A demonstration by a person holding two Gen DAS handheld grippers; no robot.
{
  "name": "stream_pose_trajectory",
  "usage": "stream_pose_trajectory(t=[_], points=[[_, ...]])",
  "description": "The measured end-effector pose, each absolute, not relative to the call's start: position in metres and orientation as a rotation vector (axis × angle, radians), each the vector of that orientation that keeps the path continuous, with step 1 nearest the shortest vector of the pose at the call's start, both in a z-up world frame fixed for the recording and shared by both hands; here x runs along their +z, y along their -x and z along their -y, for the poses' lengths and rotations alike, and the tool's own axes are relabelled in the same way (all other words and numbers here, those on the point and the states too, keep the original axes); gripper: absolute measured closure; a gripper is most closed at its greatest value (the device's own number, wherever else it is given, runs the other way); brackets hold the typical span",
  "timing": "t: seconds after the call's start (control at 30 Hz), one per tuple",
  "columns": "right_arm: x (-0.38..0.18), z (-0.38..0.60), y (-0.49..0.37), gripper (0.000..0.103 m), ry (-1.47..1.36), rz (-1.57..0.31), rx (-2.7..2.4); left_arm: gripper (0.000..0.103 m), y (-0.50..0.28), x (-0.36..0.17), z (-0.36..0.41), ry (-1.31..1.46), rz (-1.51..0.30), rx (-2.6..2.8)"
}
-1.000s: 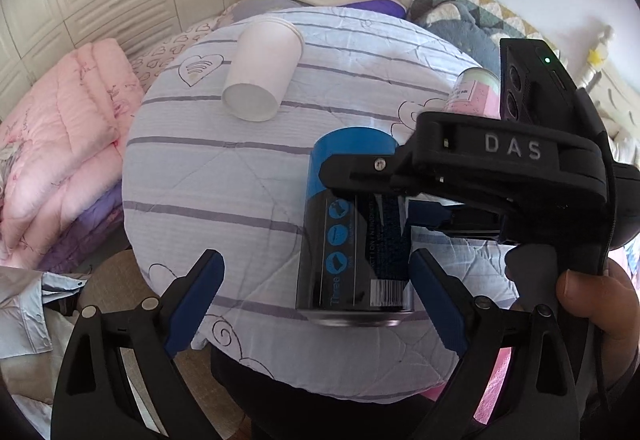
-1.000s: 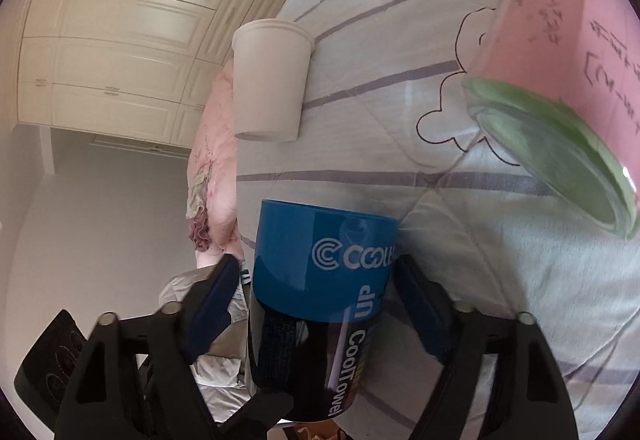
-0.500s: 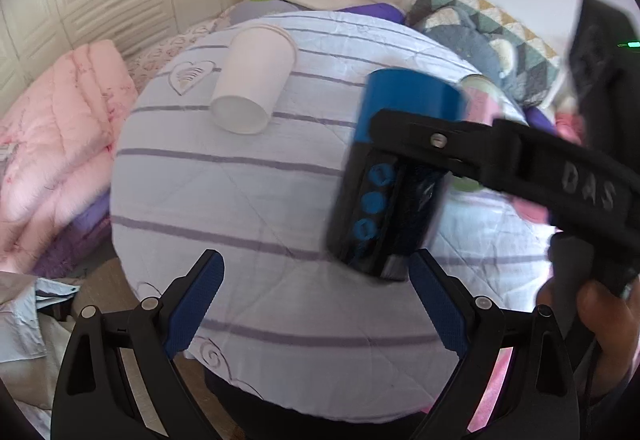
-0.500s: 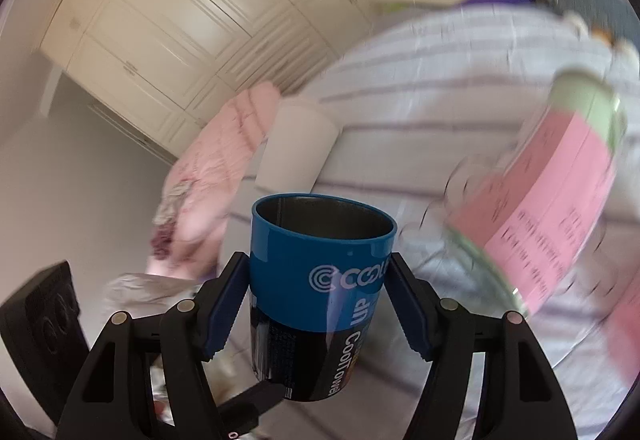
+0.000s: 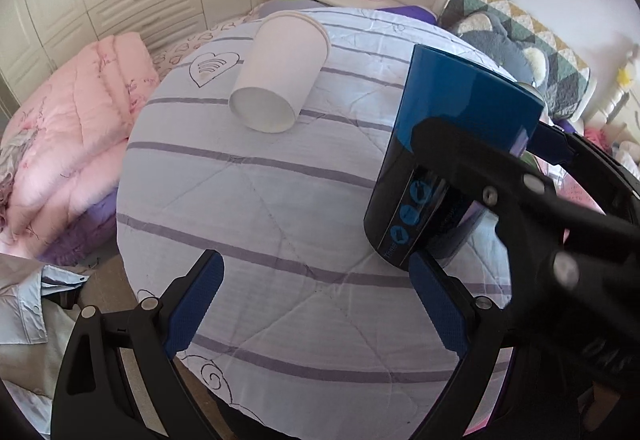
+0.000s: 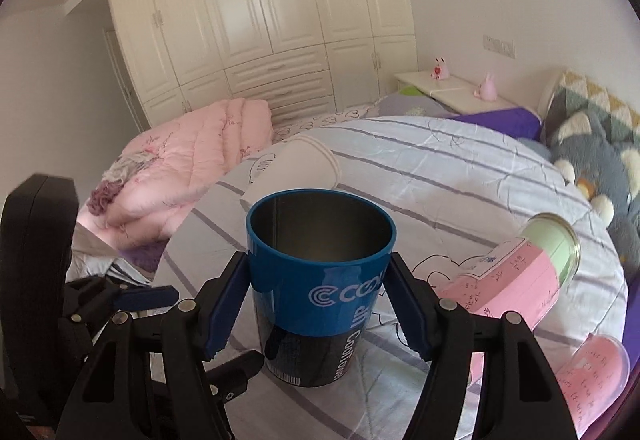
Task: Flip cup upright
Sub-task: 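Rotate the cup opening-up with the right gripper and lower it onto the table, then open the right gripper and withdraw it from the upright cup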
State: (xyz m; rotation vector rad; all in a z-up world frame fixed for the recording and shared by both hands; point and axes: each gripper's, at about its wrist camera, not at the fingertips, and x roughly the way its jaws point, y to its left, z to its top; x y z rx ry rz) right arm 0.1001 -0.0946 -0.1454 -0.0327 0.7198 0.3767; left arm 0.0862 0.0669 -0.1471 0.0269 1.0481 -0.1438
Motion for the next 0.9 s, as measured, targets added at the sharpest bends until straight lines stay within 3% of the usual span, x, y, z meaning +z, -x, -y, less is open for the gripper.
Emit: stream_pose_trajectory(t=[0.33,0.43,0.9], points=[[-0.143,0.099,-0.077,0.033,0.036,-0.705,0.422,0.008,-0.074,-0.142,-0.071,0.007,-1.021,-0.126],[-0.138,0.101,-0.072,0.021,0.022,-0.701,0.416,0.008,-0.070,-0.138,-0.067,0.009,-1.018,-0.131],[-0.093,0.128,-0.031,0.020,-0.015,-0.645,0.344,0.008,-0.034,-0.093,-0.051,-0.014,-0.867,-0.100]])
